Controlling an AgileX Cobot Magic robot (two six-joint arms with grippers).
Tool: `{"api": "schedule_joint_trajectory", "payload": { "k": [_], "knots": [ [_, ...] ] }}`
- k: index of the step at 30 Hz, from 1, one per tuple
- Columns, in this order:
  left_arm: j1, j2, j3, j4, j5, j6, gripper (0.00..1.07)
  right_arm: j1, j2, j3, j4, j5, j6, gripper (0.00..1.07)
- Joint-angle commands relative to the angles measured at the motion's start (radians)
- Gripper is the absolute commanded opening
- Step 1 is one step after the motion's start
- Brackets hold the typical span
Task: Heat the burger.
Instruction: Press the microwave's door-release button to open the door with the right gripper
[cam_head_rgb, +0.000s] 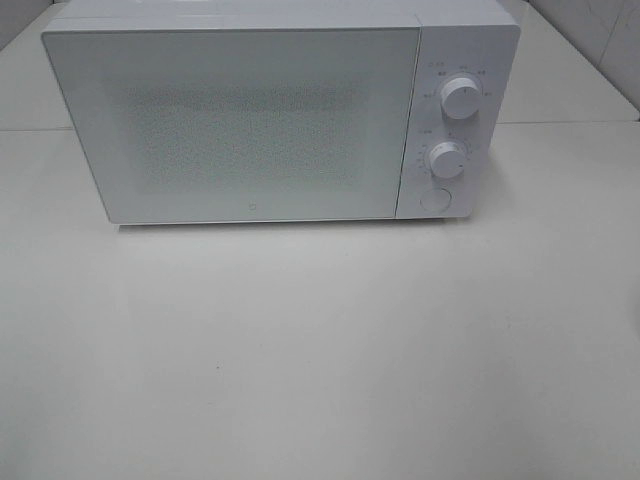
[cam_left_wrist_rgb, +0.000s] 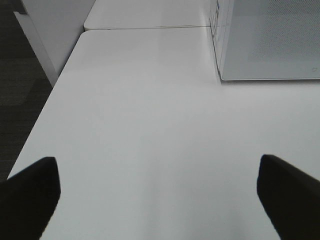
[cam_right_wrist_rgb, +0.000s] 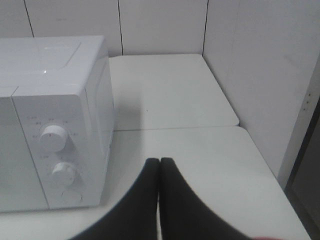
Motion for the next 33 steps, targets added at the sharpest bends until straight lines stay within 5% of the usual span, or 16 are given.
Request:
{"api": "schedule_joint_trajectory", "payload": {
  "k": [1,13,24,33],
  "knots": [
    [-0.001,-0.021,0.002,0.002,-0.007,-0.001,1.06,-0.001,0.069,-0.008,0.007,-0.124,-0.023,0.00],
    [-0.001,-0.021,0.002,0.002,-0.007,-0.001,1.06,-0.001,0.411,0.011,0.004,-0.559,-0.042,0.00],
    [-0.001,-0.021,0.002,0.002,-0.007,-0.001,1.06,-0.001,0.649,0.187,-0.026,-0.976,-0.039,0.00],
    [-0.001,-0.021,0.002,0.002,-0.007,-0.001,1.06,-0.001,0.737,0.319,-0.182,-1.144,0.398,0.00]
  ]
}}
